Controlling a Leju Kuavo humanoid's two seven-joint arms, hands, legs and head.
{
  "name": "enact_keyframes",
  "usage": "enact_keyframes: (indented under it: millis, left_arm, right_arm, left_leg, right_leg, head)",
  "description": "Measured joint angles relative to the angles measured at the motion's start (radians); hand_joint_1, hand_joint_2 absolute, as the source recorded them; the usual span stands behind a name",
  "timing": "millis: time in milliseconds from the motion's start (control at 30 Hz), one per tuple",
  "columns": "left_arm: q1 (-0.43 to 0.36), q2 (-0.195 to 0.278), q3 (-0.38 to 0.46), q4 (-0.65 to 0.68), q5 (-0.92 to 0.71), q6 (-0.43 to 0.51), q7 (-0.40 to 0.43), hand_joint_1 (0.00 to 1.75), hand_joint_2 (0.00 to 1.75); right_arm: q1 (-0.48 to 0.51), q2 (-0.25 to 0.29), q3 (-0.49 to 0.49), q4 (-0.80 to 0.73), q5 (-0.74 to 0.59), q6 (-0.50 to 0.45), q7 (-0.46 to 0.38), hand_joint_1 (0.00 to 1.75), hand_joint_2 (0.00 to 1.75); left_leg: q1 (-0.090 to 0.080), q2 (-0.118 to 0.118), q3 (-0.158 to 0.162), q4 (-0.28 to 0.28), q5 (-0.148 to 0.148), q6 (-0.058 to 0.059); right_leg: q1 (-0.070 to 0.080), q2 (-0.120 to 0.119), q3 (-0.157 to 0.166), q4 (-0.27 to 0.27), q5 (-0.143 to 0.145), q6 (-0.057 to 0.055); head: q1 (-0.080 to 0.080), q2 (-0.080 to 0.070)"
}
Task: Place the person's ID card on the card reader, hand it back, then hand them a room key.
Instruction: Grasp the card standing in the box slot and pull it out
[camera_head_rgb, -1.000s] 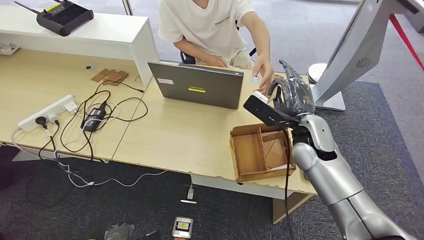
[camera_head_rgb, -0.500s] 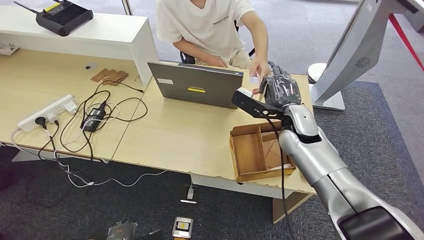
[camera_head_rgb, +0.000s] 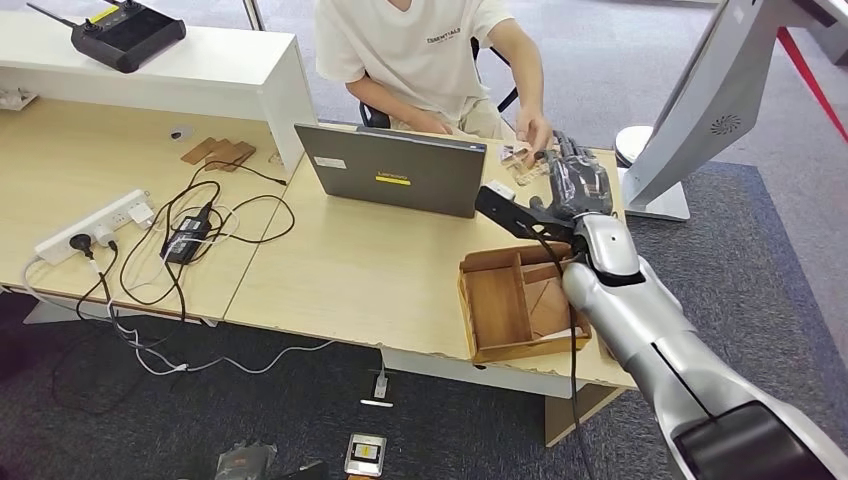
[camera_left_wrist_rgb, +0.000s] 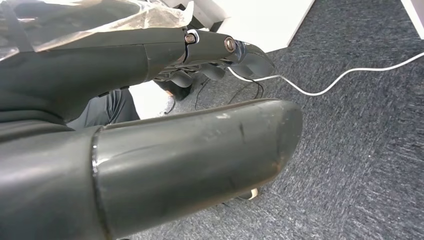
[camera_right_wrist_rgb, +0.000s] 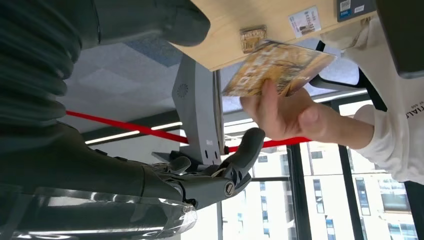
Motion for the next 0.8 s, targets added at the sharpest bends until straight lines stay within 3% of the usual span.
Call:
enact_keyframes:
  millis: [300,467,800]
  left_arm:
    - [0.014,0.001,0.018,0.000,0.008,0.019,-0.014,0.00,0.00]
    - [0.029,0.005,0.033,0.001,0.022,0.034,-0.019,0.00,0.00]
    - [0.091,0.023,0.076,0.005,0.103,0.114,-0.036,0.00,0.00]
  right_arm:
    - [-0.055,-0.032,0.024,-0.026,0.273,-0.151,0.009,0.00,1.75]
    - [-0.067,-0.101,0.029,-0.104,0.428,-0.183,0.013,0.00,1.75]
    - [-0.071,-0.249,0.015,-0.199,0.529,-0.209,0.053,0.00,1.75]
  left_leg:
    - [0.000,0.000,0.000,0.000,0.000,0.000]
    - [0.000,0.000,0.000,0.001,0.000,0.000]
    - [0.000,0.000,0.001,0.001,0.000,0.000]
  right_leg:
    - [0.000,0.000,0.000,0.000,0.000,0.000]
    - [0.000,0.000,0.000,-0.001,0.000,0.000]
    - [-0.001,0.000,0.000,-0.001,0.000,0.000]
  head:
    - [0.000,0.000]
    - [0.000,0.000]
    - [0.000,0.000]
